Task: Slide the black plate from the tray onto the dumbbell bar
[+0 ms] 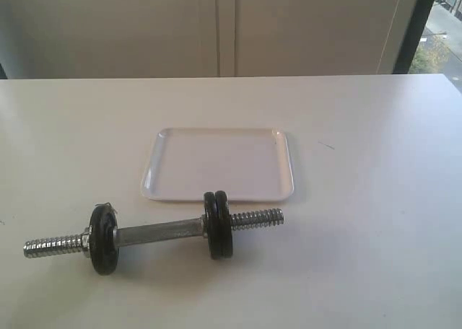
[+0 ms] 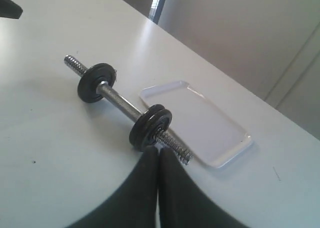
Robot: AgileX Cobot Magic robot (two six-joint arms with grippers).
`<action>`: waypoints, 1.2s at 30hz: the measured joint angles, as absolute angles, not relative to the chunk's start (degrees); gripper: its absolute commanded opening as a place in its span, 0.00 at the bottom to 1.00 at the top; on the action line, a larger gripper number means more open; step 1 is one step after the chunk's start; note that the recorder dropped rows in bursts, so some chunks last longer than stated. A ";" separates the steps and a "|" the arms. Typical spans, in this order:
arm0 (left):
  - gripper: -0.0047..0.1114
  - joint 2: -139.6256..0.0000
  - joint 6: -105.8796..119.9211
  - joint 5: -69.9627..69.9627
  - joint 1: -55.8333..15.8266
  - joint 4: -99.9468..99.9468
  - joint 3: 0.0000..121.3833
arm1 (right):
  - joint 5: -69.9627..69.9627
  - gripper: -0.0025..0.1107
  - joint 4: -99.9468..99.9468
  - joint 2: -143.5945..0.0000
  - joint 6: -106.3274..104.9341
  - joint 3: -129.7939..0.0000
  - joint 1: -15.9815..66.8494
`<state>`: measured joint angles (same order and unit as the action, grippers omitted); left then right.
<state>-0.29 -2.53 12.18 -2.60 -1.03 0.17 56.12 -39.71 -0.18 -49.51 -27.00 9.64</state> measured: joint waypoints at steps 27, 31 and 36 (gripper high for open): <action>0.04 -0.29 -2.53 12.18 -2.60 -1.03 0.17 | 23.89 0.02 -14.75 -0.28 4.30 -17.60 9.28; 0.04 -0.29 -2.53 12.06 -2.60 -1.03 0.17 | 22.68 0.02 -7.11 -0.28 9.29 -11.93 9.28; 0.04 -0.29 -2.53 12.06 -2.60 -1.03 0.17 | 22.28 0.02 -1.36 -0.28 10.02 -5.39 9.28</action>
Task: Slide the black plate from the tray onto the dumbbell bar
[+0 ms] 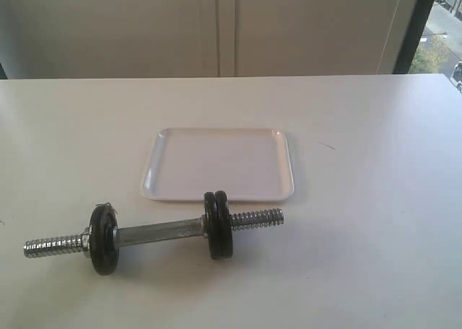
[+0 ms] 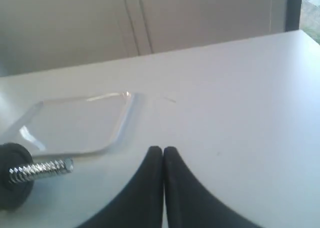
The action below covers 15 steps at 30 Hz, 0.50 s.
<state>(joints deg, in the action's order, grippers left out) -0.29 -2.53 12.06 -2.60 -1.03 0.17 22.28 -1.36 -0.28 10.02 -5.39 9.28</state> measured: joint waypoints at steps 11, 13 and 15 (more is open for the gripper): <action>0.04 -0.29 -2.53 12.06 -2.60 -1.03 0.17 | 20.93 0.02 3.26 -0.28 3.44 -0.27 8.64; 0.04 -0.29 -2.53 12.06 -2.60 -1.03 0.17 | 20.93 0.02 3.47 -0.28 1.85 -0.27 7.89; 0.04 -0.29 -2.53 12.06 -2.60 -1.03 0.17 | 20.93 0.02 3.47 -0.28 1.14 -0.27 7.10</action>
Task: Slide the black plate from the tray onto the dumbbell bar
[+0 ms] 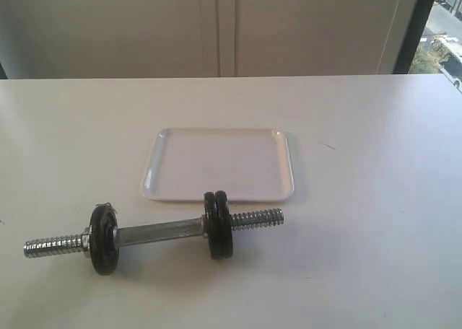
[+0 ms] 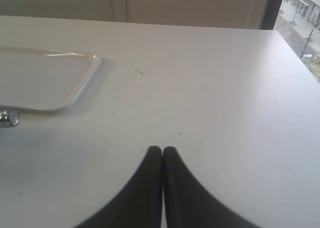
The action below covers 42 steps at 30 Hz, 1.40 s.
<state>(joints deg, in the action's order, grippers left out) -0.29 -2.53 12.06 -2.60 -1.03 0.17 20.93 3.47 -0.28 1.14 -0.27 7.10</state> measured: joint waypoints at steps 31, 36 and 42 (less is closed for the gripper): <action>0.04 -0.29 -2.53 12.06 -2.60 -1.03 0.17 | 20.81 0.02 3.37 -0.28 3.54 -0.27 6.40; 0.04 -0.29 -2.53 12.06 -2.60 -1.03 0.17 | 20.81 0.02 3.37 -0.28 3.44 -0.27 6.40; 0.04 -0.29 -2.53 12.06 -2.60 -1.03 0.17 | 20.81 0.02 3.37 -0.28 3.44 -0.27 4.31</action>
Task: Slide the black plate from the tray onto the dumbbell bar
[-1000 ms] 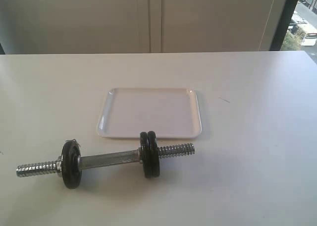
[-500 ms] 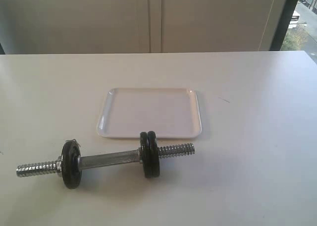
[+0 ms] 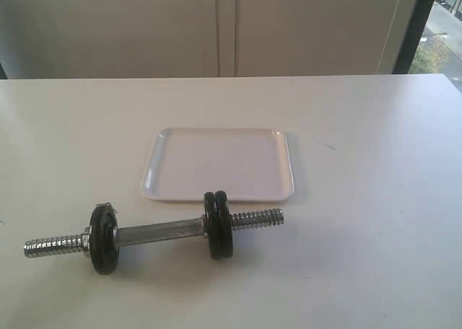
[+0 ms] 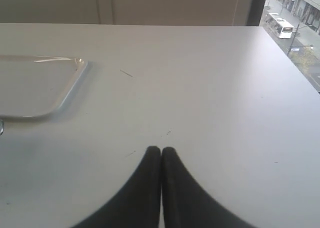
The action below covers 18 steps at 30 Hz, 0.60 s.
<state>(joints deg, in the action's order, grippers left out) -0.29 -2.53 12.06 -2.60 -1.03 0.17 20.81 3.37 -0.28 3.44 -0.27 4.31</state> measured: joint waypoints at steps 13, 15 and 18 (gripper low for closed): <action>0.04 -0.29 -2.53 12.06 -2.60 -1.03 0.17 | 20.81 0.02 3.37 -0.28 3.44 -0.27 3.04; 0.04 -0.29 -2.53 12.06 -2.60 -1.03 0.17 | 20.81 0.02 3.37 -0.28 3.44 -0.27 3.04; 0.04 -0.29 -2.53 12.06 -2.60 -1.03 0.17 | 20.81 0.02 3.37 -0.28 3.44 -0.27 3.04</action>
<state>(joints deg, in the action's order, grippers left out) -0.29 -2.53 12.06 -2.60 -1.03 0.17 20.81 3.37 -0.28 3.44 -0.27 3.04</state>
